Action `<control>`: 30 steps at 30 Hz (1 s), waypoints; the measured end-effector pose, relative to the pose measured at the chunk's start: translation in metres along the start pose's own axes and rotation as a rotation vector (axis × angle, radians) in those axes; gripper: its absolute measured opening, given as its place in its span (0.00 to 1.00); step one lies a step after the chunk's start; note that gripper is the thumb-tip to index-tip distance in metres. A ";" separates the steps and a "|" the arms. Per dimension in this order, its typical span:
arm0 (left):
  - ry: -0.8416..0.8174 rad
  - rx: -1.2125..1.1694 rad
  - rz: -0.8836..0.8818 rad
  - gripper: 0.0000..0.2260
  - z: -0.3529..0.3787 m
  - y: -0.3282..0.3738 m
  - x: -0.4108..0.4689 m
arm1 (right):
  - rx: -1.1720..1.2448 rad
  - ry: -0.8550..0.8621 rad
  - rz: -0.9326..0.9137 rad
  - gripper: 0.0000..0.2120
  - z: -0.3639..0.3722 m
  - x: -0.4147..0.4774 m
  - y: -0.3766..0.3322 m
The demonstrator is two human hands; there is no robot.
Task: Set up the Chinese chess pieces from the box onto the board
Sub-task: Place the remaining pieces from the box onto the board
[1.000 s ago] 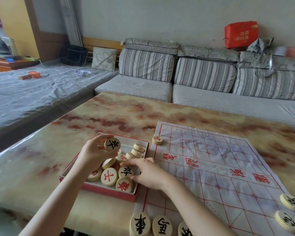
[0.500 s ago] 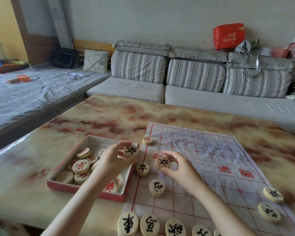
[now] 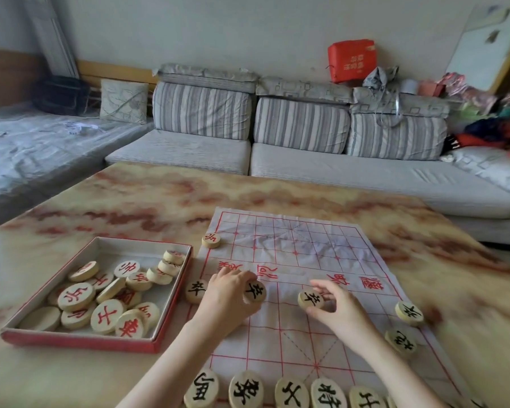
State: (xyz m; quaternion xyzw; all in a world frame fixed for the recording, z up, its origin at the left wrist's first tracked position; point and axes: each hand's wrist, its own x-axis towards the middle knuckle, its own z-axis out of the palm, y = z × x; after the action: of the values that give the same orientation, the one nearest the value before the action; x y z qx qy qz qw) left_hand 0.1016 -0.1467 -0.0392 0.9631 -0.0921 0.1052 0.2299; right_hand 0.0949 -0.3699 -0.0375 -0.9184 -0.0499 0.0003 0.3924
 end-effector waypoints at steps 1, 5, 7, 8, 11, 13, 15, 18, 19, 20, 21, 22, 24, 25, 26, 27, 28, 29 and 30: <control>-0.014 0.020 -0.006 0.21 0.002 0.000 0.000 | -0.013 0.008 0.003 0.23 0.001 0.001 0.003; -0.073 0.071 -0.013 0.24 0.008 -0.004 0.000 | -0.080 -0.001 -0.001 0.24 0.006 0.000 0.009; -0.074 0.062 -0.019 0.25 0.009 -0.004 0.001 | -0.134 0.003 -0.014 0.25 0.007 0.000 0.009; -0.071 0.054 -0.021 0.26 0.009 -0.004 0.001 | -0.155 0.011 -0.024 0.25 0.007 0.000 0.009; -0.057 -0.004 -0.041 0.27 0.005 -0.003 0.002 | -0.180 0.037 -0.067 0.24 0.004 -0.002 0.003; -0.030 -0.042 -0.052 0.25 -0.001 -0.007 0.001 | -0.161 0.034 -0.106 0.23 0.002 -0.005 -0.004; 0.013 -0.069 -0.048 0.21 -0.009 -0.012 -0.002 | -0.112 -0.002 -0.139 0.22 0.003 -0.007 -0.016; 0.068 -0.130 -0.053 0.16 -0.024 -0.024 -0.013 | -0.082 -0.029 -0.196 0.20 0.016 -0.008 -0.039; 0.076 -0.148 -0.068 0.15 -0.030 -0.029 -0.019 | -0.075 -0.034 -0.213 0.20 0.022 -0.009 -0.047; 0.088 -0.157 -0.080 0.14 -0.037 -0.035 -0.025 | -0.065 -0.044 -0.232 0.19 0.029 -0.009 -0.056; 0.101 -0.153 -0.089 0.14 -0.045 -0.042 -0.032 | -0.055 -0.062 -0.248 0.19 0.036 -0.010 -0.064; 0.115 -0.145 -0.099 0.13 -0.053 -0.049 -0.038 | -0.046 -0.085 -0.265 0.18 0.043 -0.012 -0.073; 0.143 -0.143 -0.144 0.12 -0.071 -0.065 -0.051 | -0.027 -0.138 -0.296 0.17 0.057 -0.015 -0.090; 0.155 -0.139 -0.172 0.12 -0.080 -0.074 -0.059 | -0.027 -0.159 -0.314 0.16 0.064 -0.016 -0.098; 0.172 -0.127 -0.196 0.11 -0.089 -0.083 -0.066 | -0.031 -0.174 -0.333 0.16 0.071 -0.018 -0.106; 0.193 -0.106 -0.221 0.11 -0.098 -0.092 -0.074 | -0.029 -0.189 -0.347 0.16 0.078 -0.019 -0.114; 0.215 -0.087 -0.252 0.10 -0.106 -0.102 -0.081 | -0.020 -0.208 -0.360 0.16 0.084 -0.021 -0.122; 0.232 -0.078 -0.291 0.10 -0.113 -0.111 -0.089 | -0.008 -0.226 -0.372 0.16 0.091 -0.023 -0.129; 0.245 -0.070 -0.331 0.11 -0.120 -0.120 -0.096 | -0.002 -0.241 -0.387 0.16 0.097 -0.024 -0.136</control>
State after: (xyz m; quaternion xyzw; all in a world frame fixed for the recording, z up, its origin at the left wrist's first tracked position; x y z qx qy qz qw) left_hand 0.0168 0.0265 -0.0088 0.9365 0.0925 0.1787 0.2870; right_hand 0.0545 -0.2086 -0.0079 -0.8855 -0.2718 0.0345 0.3753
